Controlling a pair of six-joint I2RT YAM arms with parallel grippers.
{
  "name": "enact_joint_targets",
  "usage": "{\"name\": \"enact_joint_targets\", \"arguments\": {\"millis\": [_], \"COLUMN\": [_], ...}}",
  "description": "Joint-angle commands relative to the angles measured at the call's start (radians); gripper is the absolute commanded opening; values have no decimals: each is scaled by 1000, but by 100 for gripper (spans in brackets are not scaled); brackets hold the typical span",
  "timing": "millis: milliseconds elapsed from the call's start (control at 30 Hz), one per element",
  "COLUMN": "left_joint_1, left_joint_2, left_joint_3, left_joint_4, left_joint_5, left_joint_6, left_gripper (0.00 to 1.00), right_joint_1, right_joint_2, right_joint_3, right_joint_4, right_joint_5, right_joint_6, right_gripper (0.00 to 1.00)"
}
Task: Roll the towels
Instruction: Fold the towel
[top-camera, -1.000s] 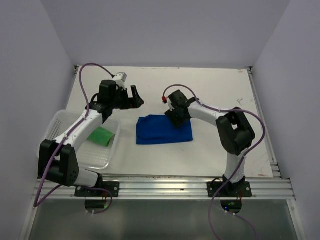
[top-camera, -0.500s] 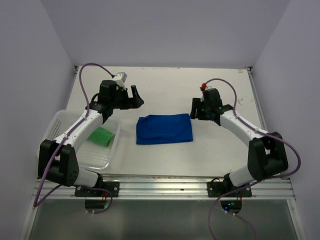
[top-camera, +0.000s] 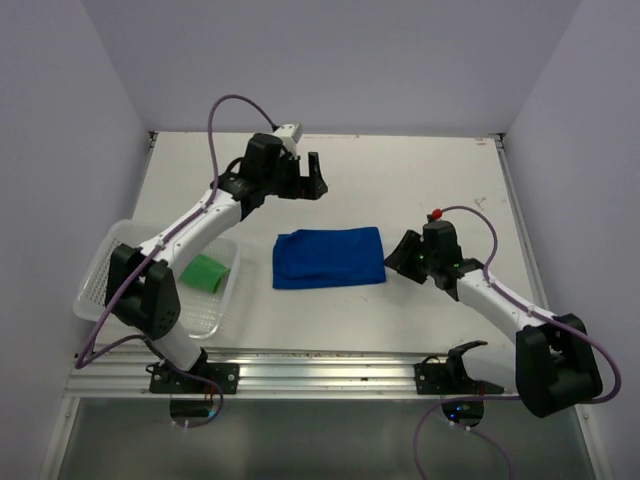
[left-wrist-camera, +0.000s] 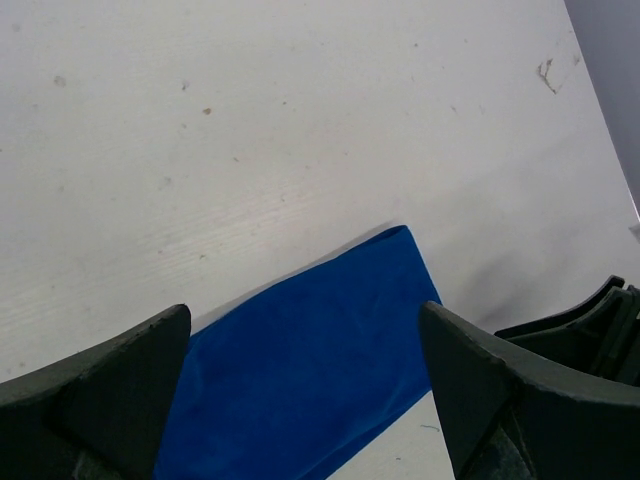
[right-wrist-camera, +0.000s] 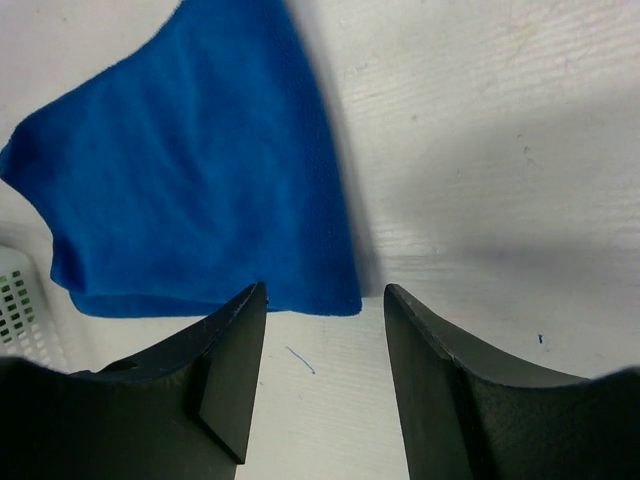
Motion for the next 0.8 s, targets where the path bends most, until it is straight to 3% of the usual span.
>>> {"name": "enact_joint_targets", "arguments": {"millis": [0,367,700,767], "left_joint_1": [-71,-229,-295,-306], "left_joint_2": [97,310,490,533], "left_joint_3": [139,343,553,590], "left_joint_4": [-100,-188,-289,-315], "left_joint_5": [-50,-113,-124,-117], "left_joint_6": [30,7,-19,-30], "left_gripper": [99,96,95,95], "right_joint_1": [-2,-2,-7,-7], "right_joint_2": [26,137,186,201], "right_joint_3": [-46,-150,-176,-182], "right_joint_4": [123,316,380,399], "right_joint_5": [-59,-151,-180,-183], "right_joint_6": [79,155,142,130], "right_gripper": [54,51,40,33]}}
